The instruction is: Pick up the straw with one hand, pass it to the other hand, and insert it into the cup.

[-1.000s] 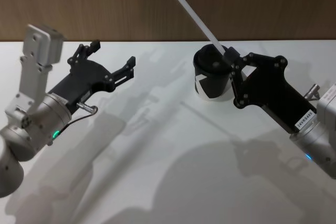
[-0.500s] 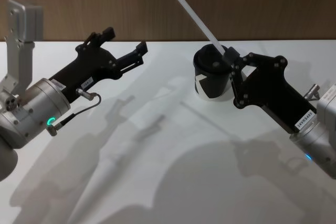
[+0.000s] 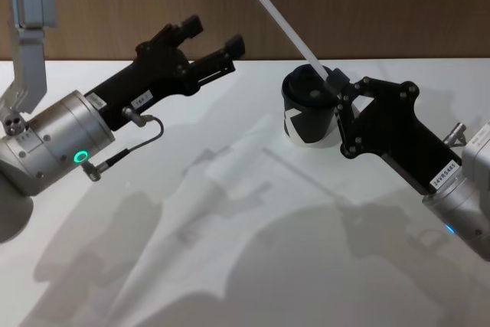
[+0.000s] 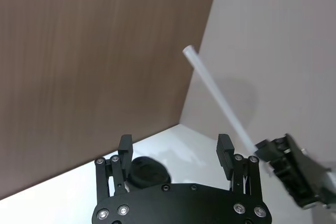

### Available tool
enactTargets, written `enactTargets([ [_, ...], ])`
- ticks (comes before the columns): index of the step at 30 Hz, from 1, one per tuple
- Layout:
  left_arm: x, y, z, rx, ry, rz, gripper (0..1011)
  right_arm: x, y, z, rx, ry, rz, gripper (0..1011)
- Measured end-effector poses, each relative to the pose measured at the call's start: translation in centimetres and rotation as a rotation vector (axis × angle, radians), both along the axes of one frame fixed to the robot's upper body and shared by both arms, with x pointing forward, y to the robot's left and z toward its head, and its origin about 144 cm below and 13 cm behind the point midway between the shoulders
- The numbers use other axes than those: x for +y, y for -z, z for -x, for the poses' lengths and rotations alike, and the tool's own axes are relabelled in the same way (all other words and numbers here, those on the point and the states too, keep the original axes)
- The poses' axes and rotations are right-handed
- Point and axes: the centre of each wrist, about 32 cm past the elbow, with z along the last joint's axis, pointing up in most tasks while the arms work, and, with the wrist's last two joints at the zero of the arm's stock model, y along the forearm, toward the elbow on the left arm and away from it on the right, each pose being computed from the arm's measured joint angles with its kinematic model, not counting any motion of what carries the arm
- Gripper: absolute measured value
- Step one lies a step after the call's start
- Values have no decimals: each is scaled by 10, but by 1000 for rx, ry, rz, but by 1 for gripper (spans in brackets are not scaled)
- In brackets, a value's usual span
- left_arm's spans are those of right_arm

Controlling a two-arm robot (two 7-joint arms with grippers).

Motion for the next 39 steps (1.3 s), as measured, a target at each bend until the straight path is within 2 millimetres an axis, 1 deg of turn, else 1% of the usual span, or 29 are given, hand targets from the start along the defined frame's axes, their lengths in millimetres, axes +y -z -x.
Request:
enactTargets([
  [13,-11,-9,-4,-3,99,66,1002,0,0,0,0,0,0,1],
  [39,-44,-6,-14,74,212,205,1002,0,0,0,0,0,0,0],
])
